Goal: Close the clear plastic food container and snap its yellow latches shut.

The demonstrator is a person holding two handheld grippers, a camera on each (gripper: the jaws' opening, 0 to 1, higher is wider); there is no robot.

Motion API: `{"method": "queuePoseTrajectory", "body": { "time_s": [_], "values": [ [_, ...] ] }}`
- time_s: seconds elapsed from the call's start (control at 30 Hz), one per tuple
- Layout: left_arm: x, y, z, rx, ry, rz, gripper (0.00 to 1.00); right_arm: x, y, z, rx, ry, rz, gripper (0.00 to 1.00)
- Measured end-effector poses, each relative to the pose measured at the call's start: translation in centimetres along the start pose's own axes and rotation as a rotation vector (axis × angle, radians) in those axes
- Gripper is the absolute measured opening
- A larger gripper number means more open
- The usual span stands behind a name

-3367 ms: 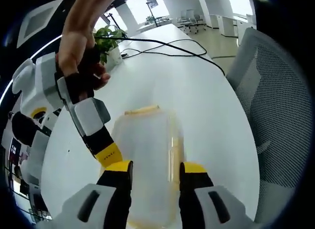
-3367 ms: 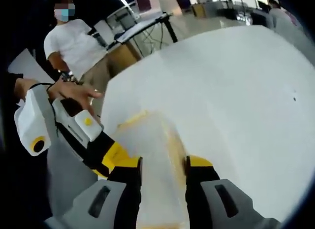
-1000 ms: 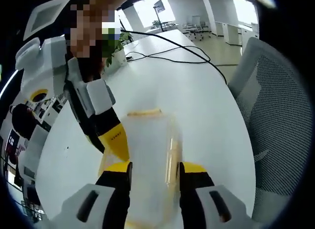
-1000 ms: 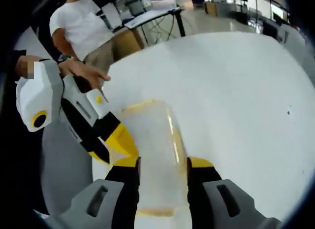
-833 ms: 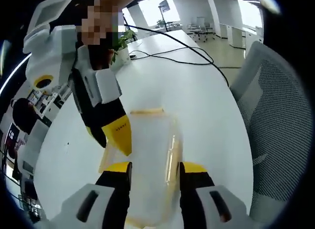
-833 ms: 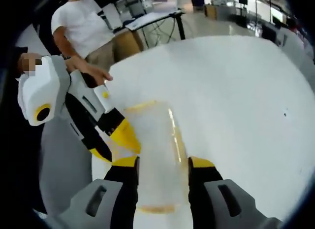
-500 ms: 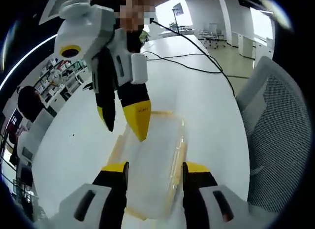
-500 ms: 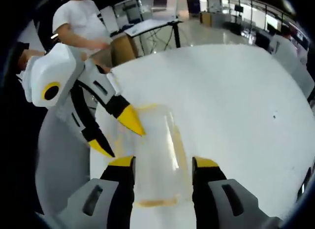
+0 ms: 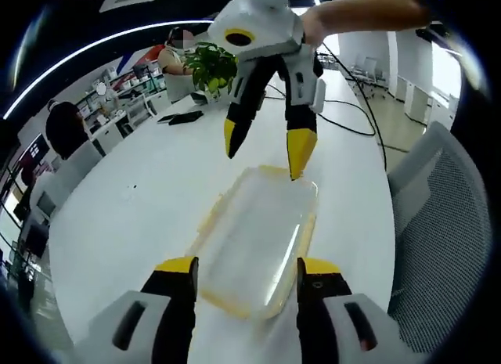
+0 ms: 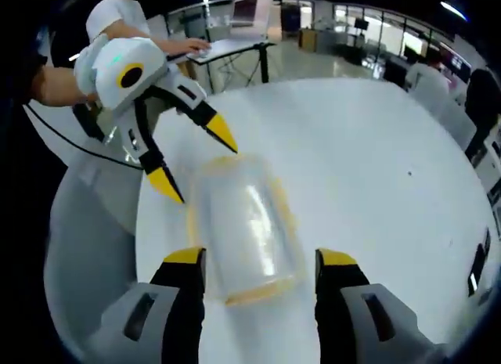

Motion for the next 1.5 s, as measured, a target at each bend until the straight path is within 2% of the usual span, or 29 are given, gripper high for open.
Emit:
{"method": "queuePoseTrajectory", "body": {
  "time_s": [0.27, 0.63, 0.97, 1.23, 1.5],
  "values": [
    [-1.9, 0.0, 0.4, -0.01, 0.023, 0.055, 0.5, -1.9, 1.2, 0.3, -0.05, -0.054, -0.025, 0.57],
    [-4.0, -1.1, 0.1, -0.026, 0.055, 0.103, 0.5, -4.3, 2.4, -0.3, -0.126, -0.096, -0.038, 0.59],
    [-4.1, -1.3, -0.5, -0.01, 0.04, 0.127, 0.47, -5.2, 2.6, -1.8, -0.172, -0.137, -0.101, 0.56],
    [-4.0, -0.9, -1.2, 0.006, 0.042, 0.152, 0.47, -5.2, 1.9, -2.2, -0.182, -0.145, -0.137, 0.5],
    [-3.7, -0.1, -1.9, 0.012, 0.035, 0.167, 0.47, -4.7, 0.7, -2.2, -0.186, -0.143, -0.135, 0.51]
  ]
}}
Point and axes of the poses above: the point that each gripper's makers call its tool centre point, and the gripper's own axes: z roughly backward along the fingers, y roughly to its left, x roughly out of its top, the point moved 4 cm from there along z, roughly backward along the fingers, and after that the axes turned 9 degrees about -z, right-handed, at the moved point
